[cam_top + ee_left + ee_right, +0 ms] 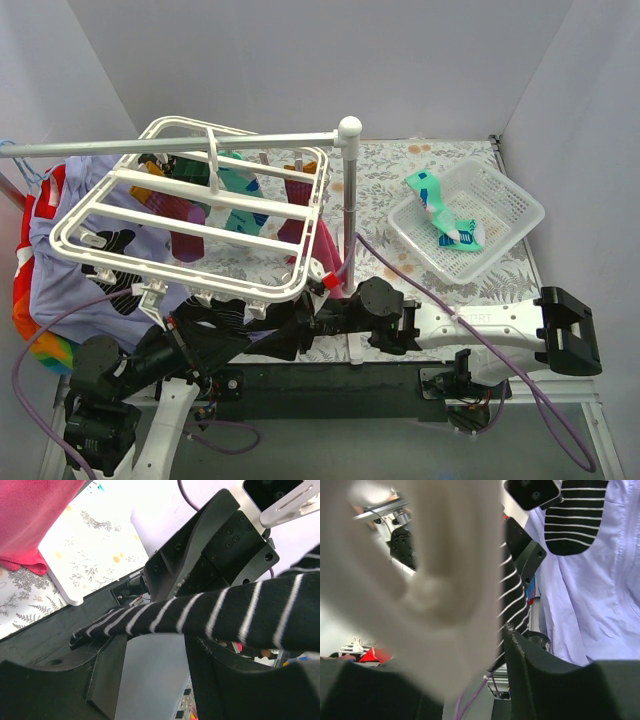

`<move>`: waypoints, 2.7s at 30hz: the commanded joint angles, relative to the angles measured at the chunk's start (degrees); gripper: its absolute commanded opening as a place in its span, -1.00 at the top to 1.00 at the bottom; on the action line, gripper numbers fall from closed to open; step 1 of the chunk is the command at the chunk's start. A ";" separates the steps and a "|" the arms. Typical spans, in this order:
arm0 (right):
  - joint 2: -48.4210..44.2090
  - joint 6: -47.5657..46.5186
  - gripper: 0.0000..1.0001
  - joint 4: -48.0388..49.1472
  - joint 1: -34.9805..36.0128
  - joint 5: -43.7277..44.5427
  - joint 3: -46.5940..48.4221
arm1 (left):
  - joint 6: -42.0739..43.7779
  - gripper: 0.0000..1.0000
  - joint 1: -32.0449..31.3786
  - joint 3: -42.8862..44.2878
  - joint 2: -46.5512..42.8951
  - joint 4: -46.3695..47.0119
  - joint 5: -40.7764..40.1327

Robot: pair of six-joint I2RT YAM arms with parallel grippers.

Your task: Remove the socks clipped to the hanger

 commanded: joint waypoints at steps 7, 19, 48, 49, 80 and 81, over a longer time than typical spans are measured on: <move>2.01 0.28 0.58 3.49 -0.15 1.10 2.93 | -2.08 0.05 0.38 3.69 -2.06 0.38 3.89; 3.94 0.37 -0.12 4.02 0.29 -2.50 2.49 | -1.12 0.06 0.29 6.15 0.39 0.83 3.01; 3.51 1.95 0.97 -0.81 0.56 -2.93 2.23 | 1.86 0.19 0.20 24.68 -1.89 -11.74 -6.72; 3.16 1.95 0.97 -1.25 0.56 -3.64 2.14 | 2.66 0.20 0.20 28.53 -1.10 -12.09 -9.01; -9.15 0.02 0.97 -14.35 -0.59 -14.98 0.64 | 0.29 -0.27 -0.94 19.70 12.35 22.79 -16.16; -9.15 0.10 0.97 -14.44 -0.67 -15.42 0.64 | 0.38 -0.26 -0.94 19.34 12.35 23.06 -15.45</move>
